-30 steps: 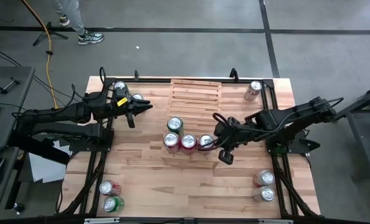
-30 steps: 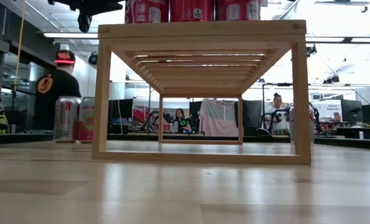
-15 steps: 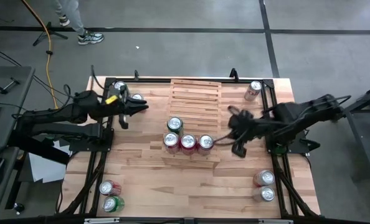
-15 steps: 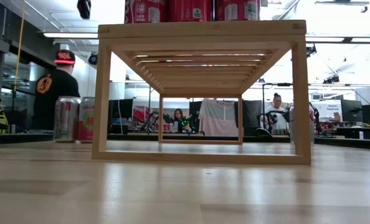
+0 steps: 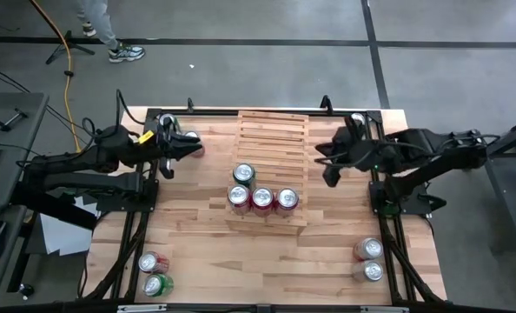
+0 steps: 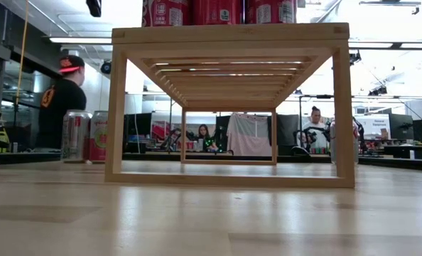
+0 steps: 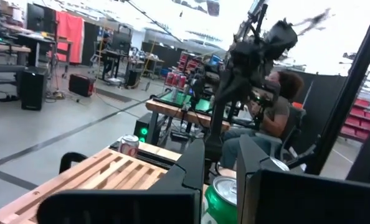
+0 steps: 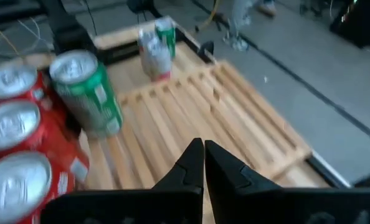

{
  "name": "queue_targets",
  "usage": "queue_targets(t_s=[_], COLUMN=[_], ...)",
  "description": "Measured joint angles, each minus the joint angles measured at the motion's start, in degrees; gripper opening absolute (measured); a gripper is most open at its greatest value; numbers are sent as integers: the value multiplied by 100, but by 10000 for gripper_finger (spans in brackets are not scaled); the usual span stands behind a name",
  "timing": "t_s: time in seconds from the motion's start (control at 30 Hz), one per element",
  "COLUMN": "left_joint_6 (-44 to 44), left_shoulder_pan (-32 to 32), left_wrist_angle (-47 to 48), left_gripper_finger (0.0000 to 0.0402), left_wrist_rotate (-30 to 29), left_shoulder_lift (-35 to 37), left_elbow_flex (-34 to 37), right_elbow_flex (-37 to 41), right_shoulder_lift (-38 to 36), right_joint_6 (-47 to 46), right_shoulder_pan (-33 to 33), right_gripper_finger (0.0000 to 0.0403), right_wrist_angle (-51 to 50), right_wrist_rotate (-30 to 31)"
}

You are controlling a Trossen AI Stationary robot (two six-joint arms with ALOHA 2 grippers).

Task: Place canned beverage on shelf
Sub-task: Put the top green soda can on the shelf aligned with the other green soda can

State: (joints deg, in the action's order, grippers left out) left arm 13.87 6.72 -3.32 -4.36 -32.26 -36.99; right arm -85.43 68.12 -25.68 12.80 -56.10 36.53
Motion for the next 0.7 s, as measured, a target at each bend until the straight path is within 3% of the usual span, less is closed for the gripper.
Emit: queue_targets(t_s=[0.3,0.57,0.7], left_joint_6=[44,26,-92], left_shoulder_pan=[0,0,0], left_wrist_angle=[-2,6,1], left_gripper_finger=[3,3,3], left_wrist_rotate=[30,29,-38], left_shoulder_lift=[-37,-37,-37], left_elbow_flex=[0,0,0], right_elbow_flex=[0,18,765], right_shoulder_lift=[17,0,-365], right_joint_6=[1034,1221,997], right_shoulder_pan=[-685,-779,-633], right_gripper_finger=[0,0,0], right_wrist_angle=[1038,256,558], right_wrist_rotate=[-946,-1550,-1595])
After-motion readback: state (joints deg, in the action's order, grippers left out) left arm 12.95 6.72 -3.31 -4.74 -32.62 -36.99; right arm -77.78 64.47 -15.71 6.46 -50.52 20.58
